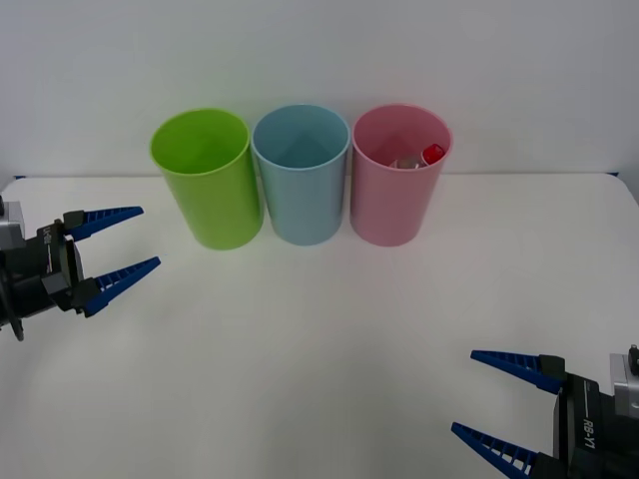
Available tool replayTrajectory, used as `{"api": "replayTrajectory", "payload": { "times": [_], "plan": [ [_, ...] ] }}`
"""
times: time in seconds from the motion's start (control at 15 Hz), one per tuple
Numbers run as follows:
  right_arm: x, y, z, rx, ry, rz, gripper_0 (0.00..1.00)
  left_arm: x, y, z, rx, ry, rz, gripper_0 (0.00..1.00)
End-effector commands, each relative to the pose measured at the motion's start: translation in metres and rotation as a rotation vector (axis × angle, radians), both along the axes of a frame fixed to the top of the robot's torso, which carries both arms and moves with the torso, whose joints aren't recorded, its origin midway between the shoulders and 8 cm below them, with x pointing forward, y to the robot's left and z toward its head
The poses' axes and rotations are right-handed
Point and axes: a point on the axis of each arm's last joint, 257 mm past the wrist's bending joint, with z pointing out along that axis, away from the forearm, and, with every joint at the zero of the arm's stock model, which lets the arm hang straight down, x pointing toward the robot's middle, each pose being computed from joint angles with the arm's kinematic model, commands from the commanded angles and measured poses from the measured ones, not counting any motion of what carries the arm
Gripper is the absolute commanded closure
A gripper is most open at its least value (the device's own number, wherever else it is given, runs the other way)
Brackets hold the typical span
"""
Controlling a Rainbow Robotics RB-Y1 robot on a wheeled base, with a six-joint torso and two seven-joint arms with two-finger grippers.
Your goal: Put cans in the blue bin and PET bottles in the pink bin and trash in the green bin.
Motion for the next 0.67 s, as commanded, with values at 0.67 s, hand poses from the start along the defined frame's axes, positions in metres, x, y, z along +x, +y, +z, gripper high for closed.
{"api": "replayTrajectory", "payload": {
  "times": [0.67],
  "plan": [
    [0.0, 0.0, 0.0, 0.0, 0.0, 0.0, 0.0, -0.042, 0.037, -0.011, 0.007, -0.03, 0.106, 0.0]
  ]
}}
